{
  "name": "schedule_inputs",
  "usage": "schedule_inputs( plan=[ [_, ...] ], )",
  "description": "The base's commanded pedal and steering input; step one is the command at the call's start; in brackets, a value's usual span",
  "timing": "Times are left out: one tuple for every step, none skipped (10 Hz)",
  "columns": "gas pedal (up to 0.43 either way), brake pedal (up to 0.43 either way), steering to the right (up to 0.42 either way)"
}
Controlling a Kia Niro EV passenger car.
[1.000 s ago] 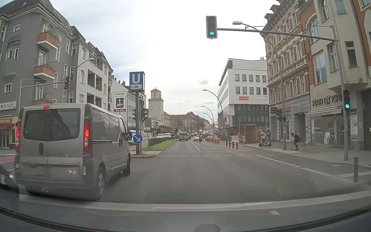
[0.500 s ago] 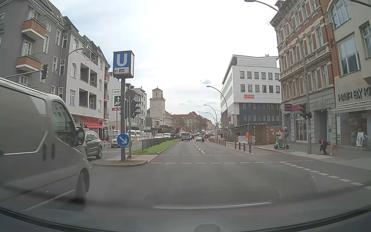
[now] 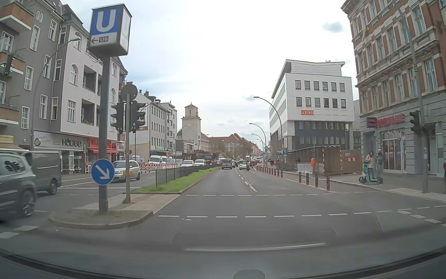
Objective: Follow the waypoints while adhering to traffic rules and regulations
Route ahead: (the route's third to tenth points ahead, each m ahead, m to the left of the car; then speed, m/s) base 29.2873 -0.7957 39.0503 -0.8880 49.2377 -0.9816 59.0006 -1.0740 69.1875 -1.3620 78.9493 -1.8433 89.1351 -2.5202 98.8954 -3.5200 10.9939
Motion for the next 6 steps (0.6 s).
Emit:
schedule_inputs(
  plan=[
    [0.429,0.000,-0.009],
    [0.370,0.000,-0.009],
    [0.287,0.000,-0.009],
    [0.260,0.000,-0.009],
    [0.189,0.000,-0.008],
    [0.157,0.000,-0.004]
  ],
)
